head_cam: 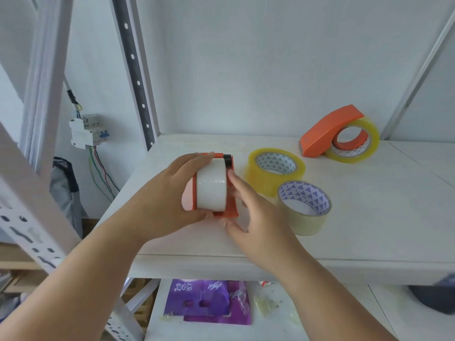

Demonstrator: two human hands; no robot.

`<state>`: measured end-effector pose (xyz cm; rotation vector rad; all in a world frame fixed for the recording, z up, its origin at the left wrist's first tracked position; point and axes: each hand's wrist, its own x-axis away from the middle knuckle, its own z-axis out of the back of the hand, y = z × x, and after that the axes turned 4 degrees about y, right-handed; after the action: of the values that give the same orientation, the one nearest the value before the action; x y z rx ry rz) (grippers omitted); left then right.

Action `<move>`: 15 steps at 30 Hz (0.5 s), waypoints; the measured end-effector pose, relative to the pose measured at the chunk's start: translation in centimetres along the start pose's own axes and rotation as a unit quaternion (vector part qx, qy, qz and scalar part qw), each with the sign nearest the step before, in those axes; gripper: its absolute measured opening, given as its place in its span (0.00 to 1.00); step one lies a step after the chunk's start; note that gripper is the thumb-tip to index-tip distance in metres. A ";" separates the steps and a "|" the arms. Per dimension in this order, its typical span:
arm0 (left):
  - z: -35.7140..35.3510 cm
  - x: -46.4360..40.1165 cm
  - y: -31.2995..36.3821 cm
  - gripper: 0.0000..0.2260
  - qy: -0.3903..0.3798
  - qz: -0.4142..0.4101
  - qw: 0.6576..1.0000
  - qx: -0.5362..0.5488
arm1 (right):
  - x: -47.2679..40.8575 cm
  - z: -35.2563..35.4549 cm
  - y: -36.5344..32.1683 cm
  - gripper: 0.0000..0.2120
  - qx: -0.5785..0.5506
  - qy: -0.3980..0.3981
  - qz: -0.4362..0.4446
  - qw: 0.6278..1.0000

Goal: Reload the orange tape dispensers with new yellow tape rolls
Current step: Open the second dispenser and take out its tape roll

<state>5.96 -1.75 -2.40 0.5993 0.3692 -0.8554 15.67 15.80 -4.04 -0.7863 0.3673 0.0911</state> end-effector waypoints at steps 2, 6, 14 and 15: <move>0.2 -0.1 0.4 0.45 -0.003 0.012 1.000 0.002 | -0.2 -0.4 0.3 0.35 -0.036 0.001 -0.009 0.999; 0.1 -0.1 0.7 0.42 0.045 -0.004 0.999 0.001 | -0.5 -0.7 1.0 0.29 -0.093 0.003 -0.036 0.995; -0.1 -1.1 0.9 0.32 0.109 0.048 0.981 0.151 | -0.2 -0.3 1.0 0.32 -0.077 0.016 -0.046 0.996; -0.2 -1.4 0.9 0.32 0.113 0.048 0.981 0.153 | -0.2 -0.3 0.8 0.31 -0.076 0.018 -0.043 0.996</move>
<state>5.85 -0.35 -1.51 0.9982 0.4136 -0.7580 15.25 16.17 -4.74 -0.9543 0.3625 0.0243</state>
